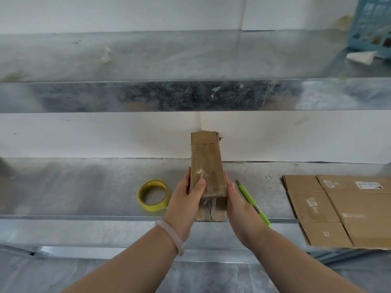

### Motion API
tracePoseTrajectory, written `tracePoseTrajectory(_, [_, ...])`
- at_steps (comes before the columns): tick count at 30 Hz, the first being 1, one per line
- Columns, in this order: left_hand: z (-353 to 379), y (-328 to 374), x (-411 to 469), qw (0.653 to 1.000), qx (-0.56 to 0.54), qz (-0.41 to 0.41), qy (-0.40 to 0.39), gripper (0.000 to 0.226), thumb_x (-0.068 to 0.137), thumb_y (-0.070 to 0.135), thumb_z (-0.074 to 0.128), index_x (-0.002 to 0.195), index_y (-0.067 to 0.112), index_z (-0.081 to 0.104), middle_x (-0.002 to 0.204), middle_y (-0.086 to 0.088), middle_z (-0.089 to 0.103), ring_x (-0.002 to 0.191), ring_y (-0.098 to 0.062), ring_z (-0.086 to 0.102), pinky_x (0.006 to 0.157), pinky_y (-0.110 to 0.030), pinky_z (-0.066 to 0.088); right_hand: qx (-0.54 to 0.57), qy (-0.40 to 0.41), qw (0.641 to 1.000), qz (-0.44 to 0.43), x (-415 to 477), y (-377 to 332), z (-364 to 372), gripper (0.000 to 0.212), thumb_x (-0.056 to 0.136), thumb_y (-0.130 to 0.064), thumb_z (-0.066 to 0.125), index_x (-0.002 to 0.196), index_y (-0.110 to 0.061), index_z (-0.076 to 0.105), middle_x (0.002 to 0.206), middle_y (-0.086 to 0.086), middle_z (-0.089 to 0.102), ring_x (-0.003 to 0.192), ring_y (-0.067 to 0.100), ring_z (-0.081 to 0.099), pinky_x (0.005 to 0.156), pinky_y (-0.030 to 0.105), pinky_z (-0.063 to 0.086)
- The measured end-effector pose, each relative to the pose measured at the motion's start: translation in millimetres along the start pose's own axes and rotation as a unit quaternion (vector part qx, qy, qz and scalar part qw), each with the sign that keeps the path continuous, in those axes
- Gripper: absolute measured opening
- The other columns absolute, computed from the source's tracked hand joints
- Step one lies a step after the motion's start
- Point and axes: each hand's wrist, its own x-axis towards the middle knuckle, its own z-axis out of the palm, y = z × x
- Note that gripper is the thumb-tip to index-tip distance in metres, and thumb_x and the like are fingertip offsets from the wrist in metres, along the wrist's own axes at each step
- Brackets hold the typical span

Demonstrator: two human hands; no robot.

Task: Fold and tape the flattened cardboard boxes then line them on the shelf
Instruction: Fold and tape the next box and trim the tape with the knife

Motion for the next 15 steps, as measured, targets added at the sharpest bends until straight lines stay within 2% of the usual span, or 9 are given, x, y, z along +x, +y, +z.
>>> tracePoseTrajectory(1, [-0.3,3.0,-1.7,1.000,-0.002,0.005,0.026,0.029,0.098,0.028,0.050,0.126,0.026,0.058,0.113,0.005,0.070,0.107,-0.013,0.065,0.091,-0.031,0.051,0.010,-0.003,1.000,-0.012,0.5,3.3,0.3,0.046,0.094,-0.066,0.035,0.137,-0.051,0.041,0.131,-0.028,0.049,0.123,-0.004,0.049,0.107,0.021,0.035])
tracePoseTrajectory(3, [-4.2,6.9,-4.9,0.994,-0.078,-0.015,0.074,0.027,0.100,0.026,0.046,0.119,0.019,0.063,0.109,-0.002,0.072,0.104,-0.019,0.067,0.089,-0.037,0.053,0.028,0.031,0.998,-0.047,-7.3,8.7,-3.7,0.030,0.101,-0.043,0.041,0.129,-0.054,0.038,0.124,-0.033,0.048,0.113,-0.017,0.048,0.097,0.009,0.039])
tracePoseTrajectory(4, [-8.1,7.4,-6.9,0.986,-0.142,-0.034,0.084,0.029,0.101,0.026,0.044,0.118,0.013,0.064,0.110,-0.009,0.071,0.103,-0.024,0.067,0.088,-0.041,0.053,0.020,0.077,0.994,-0.072,-14.2,12.9,-7.3,0.030,0.101,-0.038,0.043,0.126,-0.053,0.038,0.121,-0.032,0.046,0.113,-0.016,0.048,0.094,0.008,0.039])
tracePoseTrajectory(5, [-12.4,8.4,-9.5,0.975,-0.199,-0.050,0.088,0.032,0.101,0.026,0.042,0.115,0.008,0.065,0.111,-0.014,0.070,0.102,-0.027,0.067,0.086,-0.042,0.054,-0.009,0.133,0.987,-0.094,-20.9,18.0,-10.7,0.034,0.096,-0.045,0.046,0.128,-0.053,0.036,0.126,-0.029,0.044,0.121,-0.009,0.044,0.101,0.014,0.037])
tracePoseTrajectory(7, [-20.9,7.9,-15.0,0.954,-0.272,-0.082,0.093,0.034,0.102,0.027,0.039,0.107,0.008,0.067,0.107,-0.017,0.071,0.099,-0.029,0.068,0.081,-0.042,0.055,-0.039,0.182,0.975,-0.122,-33.8,28.6,-17.0,0.065,0.079,-0.070,0.051,0.137,-0.053,0.029,0.144,-0.021,0.035,0.137,0.001,0.030,0.115,0.033,0.028])
tracePoseTrajectory(9, [-24.6,3.8,-18.2,0.939,-0.319,-0.100,0.073,0.036,0.103,0.028,0.037,0.112,0.009,0.066,0.112,-0.017,0.069,0.107,-0.031,0.065,0.093,-0.047,0.050,-0.006,0.137,0.983,-0.118,-40.5,33.6,-17.5,0.091,0.064,-0.082,0.061,0.143,-0.050,0.028,0.148,-0.018,0.038,0.136,0.002,0.036,0.115,0.039,0.033])
tracePoseTrajectory(10, [-24.8,0.5,-19.1,0.937,-0.329,-0.105,0.059,0.036,0.103,0.028,0.037,0.118,0.009,0.064,0.116,-0.016,0.067,0.112,-0.032,0.062,0.098,-0.050,0.047,0.012,0.114,0.986,-0.121,-39.7,35.4,-16.6,0.099,0.060,-0.079,0.067,0.145,-0.049,0.028,0.145,-0.018,0.044,0.132,0.001,0.043,0.112,0.037,0.038])
tracePoseTrajectory(12, [-26.8,-11.8,-16.6,0.945,-0.296,-0.133,0.047,0.031,0.101,0.025,0.041,0.119,0.015,0.065,0.115,-0.012,0.068,0.110,-0.030,0.063,0.094,-0.050,0.051,0.010,0.126,0.981,-0.150,-36.4,32.1,-14.1,0.089,0.067,-0.057,0.078,0.141,-0.055,0.028,0.138,-0.018,0.051,0.124,-0.001,0.051,0.106,0.032,0.046])
tracePoseTrajectory(15, [-30.2,-30.0,-7.0,0.971,-0.103,-0.194,0.099,0.020,0.097,0.009,0.045,0.100,0.014,0.065,0.091,-0.012,0.067,0.078,-0.023,0.061,0.068,-0.034,0.057,-0.092,0.198,0.952,-0.216,-30.7,18.4,-20.8,0.075,0.085,-0.028,0.071,0.132,-0.064,0.025,0.134,-0.020,0.048,0.123,-0.007,0.045,0.104,0.027,0.043])
